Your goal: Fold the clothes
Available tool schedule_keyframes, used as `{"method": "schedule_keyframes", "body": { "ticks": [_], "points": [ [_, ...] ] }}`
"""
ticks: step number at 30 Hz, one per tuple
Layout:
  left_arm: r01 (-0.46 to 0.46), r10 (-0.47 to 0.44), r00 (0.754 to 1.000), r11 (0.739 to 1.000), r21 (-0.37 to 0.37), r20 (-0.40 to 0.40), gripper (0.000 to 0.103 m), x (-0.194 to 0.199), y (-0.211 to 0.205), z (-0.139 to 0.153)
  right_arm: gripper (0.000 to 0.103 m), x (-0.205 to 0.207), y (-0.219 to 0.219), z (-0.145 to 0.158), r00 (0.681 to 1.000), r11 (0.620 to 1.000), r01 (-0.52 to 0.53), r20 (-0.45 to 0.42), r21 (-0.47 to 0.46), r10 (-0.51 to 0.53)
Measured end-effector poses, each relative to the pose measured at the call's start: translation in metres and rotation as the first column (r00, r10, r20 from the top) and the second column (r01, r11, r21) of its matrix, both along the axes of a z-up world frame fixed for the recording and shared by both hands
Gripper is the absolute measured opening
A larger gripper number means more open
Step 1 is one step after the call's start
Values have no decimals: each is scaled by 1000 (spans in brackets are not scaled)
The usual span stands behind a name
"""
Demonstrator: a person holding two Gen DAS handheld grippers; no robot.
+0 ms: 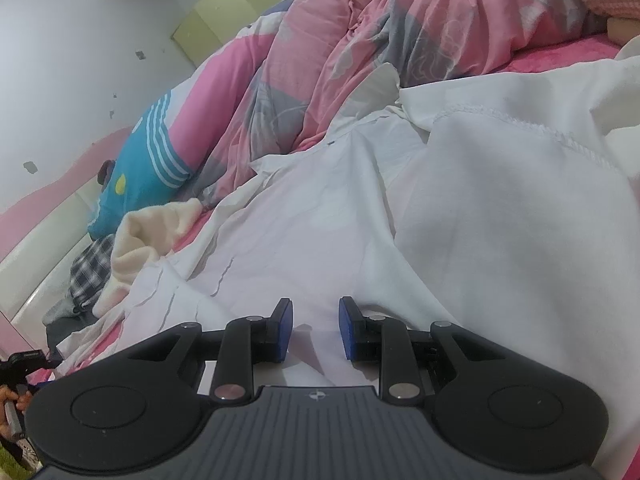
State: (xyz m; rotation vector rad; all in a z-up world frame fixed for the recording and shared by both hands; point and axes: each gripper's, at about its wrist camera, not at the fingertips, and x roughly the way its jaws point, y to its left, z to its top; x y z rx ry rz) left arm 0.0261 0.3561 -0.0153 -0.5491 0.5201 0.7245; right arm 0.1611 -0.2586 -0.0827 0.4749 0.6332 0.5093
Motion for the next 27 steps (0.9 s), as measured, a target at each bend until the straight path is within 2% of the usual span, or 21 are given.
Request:
{"method": "schedule_keyframes", "body": {
  "ticks": [2,4,7,10,12,13,14,15,16,17,20,23,27],
  "points": [
    [85,-85,996,996,-10,29,60,-3,-13,6,26,0,0,0,1000,1000,0,0,1,0],
    [233,-231,972,971,-45,51,60,2,-35,7,26,0,0,0,1000,1000,0,0,3,0],
    [432,-429,902,898,-89,55,60,22,-73,1,26,0,-1,0,1000,1000,0,-1,10,0],
    [537,-539,842,842,-60,-25,60,54,-114,-10,26,0,0,-1,1000,1000,0,-1,12,0],
    [536,-533,841,844,4,-92,57,71,-133,-20,26,0,0,-1,1000,1000,0,-1,14,0],
    [525,-514,847,849,59,-132,53,77,-141,-23,26,0,-1,-1,1000,1000,0,-1,16,0],
    [515,-495,853,850,112,-168,41,82,-150,-26,26,0,-1,-1,1000,1000,0,-1,19,0],
    [512,-489,855,848,133,-171,21,83,-154,-26,26,0,-2,-1,1000,1000,0,-1,22,0],
    [509,-484,858,847,152,-173,9,84,-158,-26,26,0,-2,-1,1000,1000,0,-1,26,0],
    [506,-482,860,850,148,-168,2,81,-160,-25,26,0,-3,-2,1000,1000,-1,-1,29,1],
    [461,-448,887,875,147,-113,0,59,-157,-12,26,1,-5,-2,1000,999,-1,-3,46,2],
    [357,-353,934,923,144,-51,0,24,-145,1,26,1,-8,-4,1000,998,-3,-6,70,3],
    [263,-262,965,963,58,-19,0,-5,-127,-5,26,2,-11,-5,1000,996,-3,-11,93,4]
  ]
}}
